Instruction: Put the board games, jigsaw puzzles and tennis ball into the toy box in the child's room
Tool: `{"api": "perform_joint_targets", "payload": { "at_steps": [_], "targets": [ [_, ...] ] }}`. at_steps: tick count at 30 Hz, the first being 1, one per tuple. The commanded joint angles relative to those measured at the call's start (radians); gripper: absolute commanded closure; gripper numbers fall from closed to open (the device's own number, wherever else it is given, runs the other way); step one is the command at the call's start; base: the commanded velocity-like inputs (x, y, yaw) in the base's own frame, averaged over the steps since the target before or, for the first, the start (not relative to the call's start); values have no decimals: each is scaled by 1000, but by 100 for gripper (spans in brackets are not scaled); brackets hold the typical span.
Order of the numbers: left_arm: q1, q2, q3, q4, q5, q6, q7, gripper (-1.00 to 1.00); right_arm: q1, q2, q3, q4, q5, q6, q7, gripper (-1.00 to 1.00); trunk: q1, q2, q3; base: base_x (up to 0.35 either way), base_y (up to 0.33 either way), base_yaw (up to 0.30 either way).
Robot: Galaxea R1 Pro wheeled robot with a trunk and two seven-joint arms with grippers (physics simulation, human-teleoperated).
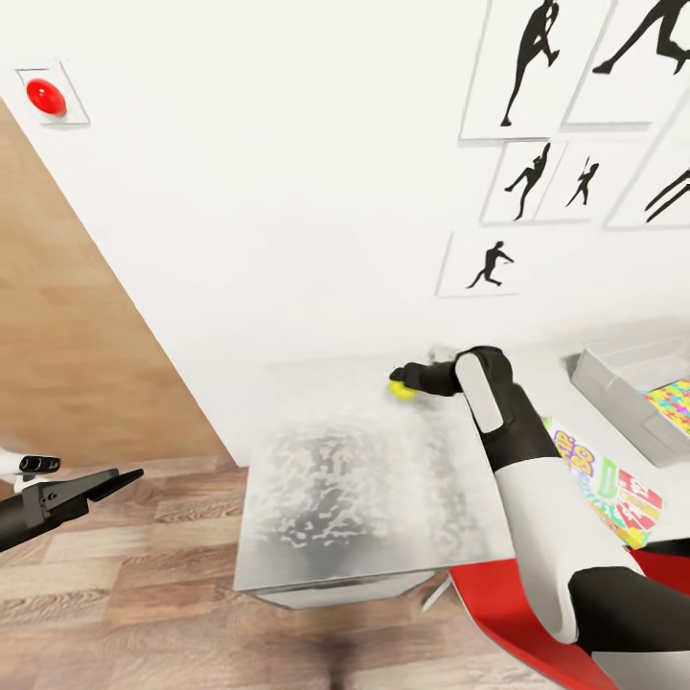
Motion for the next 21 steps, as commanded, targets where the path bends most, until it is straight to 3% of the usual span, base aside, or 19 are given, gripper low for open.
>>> {"api": "perform_joint_targets", "payload": {
  "at_steps": [1,3,6,7,16,19,21],
  "targets": [
    [0,0,0,0,-1,11,-4,-100,-1,0,0,-22,-13,2,-12,100,1,-2,0,0,-177,0],
    [0,1,0,0,-1,11,-4,-100,1,-1,0,-55,-23,2,-12,100,1,-2,3,0,-224,0],
    [0,10,0,0,-1,11,-4,-100,6,-6,0,-112,-98,2,-11,100,1,-2,8,0,-253,0],
    [0,12,0,0,-1,11,-4,-100,10,-15,1,-131,-140,2,-11,100,1,-2,10,0,-197,0],
    [0,17,0,0,0,11,-4,-100,46,-170,20,-334,-552,2,-12,100,1,-2,23,0,-48,0],
    [0,17,0,0,-1,11,-4,-100,51,-209,28,-365,-635,2,-13,100,1,-2,24,0,-3,0],
    [0,17,0,0,-1,11,-4,-100,52,-214,30,-372,-647,2,-13,100,1,-2,25,0,0,0]
  ]
}}
